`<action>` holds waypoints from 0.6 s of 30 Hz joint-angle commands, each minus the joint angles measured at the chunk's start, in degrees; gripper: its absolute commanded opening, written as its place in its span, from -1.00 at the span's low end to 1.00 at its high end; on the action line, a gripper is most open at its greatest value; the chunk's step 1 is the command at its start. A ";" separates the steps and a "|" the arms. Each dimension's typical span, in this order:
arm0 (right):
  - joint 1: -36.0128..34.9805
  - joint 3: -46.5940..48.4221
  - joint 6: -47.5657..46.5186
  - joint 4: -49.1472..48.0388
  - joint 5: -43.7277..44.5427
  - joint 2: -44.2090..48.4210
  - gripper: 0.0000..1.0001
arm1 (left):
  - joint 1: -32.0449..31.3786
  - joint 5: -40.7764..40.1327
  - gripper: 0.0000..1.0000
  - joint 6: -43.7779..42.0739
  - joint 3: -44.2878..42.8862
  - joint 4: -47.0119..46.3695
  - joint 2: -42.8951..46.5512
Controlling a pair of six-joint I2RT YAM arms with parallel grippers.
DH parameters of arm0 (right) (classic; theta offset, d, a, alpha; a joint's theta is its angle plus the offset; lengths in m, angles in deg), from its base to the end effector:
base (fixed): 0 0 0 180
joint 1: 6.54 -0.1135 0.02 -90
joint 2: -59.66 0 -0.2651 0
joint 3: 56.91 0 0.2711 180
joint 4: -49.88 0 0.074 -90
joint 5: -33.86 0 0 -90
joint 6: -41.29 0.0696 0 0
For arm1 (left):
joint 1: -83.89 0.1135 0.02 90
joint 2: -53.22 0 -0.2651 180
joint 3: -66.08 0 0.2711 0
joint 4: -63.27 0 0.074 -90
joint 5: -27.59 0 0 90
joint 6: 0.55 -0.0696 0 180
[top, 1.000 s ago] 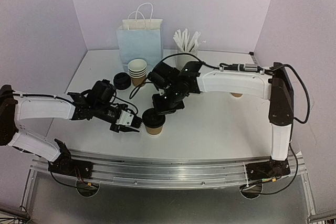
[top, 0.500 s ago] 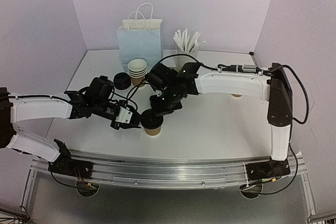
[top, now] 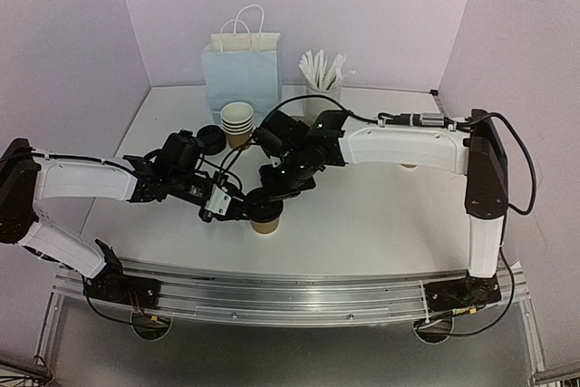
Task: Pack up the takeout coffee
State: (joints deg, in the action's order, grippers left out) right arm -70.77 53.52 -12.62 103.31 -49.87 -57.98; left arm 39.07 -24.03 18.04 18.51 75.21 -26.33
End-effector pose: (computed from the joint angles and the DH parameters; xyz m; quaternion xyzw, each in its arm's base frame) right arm 0.2165 0.4309 0.1895 -0.2214 0.9403 0.1604 0.2027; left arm 0.1784 -0.2382 0.1414 0.8059 0.3498 -0.2094 0.4293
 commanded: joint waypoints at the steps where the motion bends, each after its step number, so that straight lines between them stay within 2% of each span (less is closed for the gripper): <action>1: -1.86 -6.87 3.74 -1.31 -1.68 -4.25 -0.98 | -0.41 -1.10 -0.35 -0.91 4.22 8.07 -3.56; 4: -1.86 -3.64 1.09 -0.91 -0.57 -3.79 -0.89 | -0.39 -1.75 -0.35 1.01 3.86 8.48 -2.26; 6: -1.72 -0.53 -1.44 0.20 1.76 -3.00 -0.80 | -0.38 -1.94 -0.25 4.94 1.57 8.49 -0.44; 10: -1.62 2.72 -9.61 0.02 4.33 -1.90 -0.76 | -0.36 0.41 0.11 12.45 -4.42 8.82 3.50; 13: -1.46 3.43 -17.83 0.00 3.49 -2.63 -0.78 | -0.40 2.84 0.32 14.19 -6.49 10.17 6.85; 18: -0.23 4.34 -27.27 0.01 -2.82 -3.53 -0.80 | -0.37 1.43 0.35 11.28 -5.67 16.75 11.93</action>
State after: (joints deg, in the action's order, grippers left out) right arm -71.29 55.97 -28.47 102.17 -47.73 -59.38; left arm 38.87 -22.93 28.90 15.29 86.49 -19.39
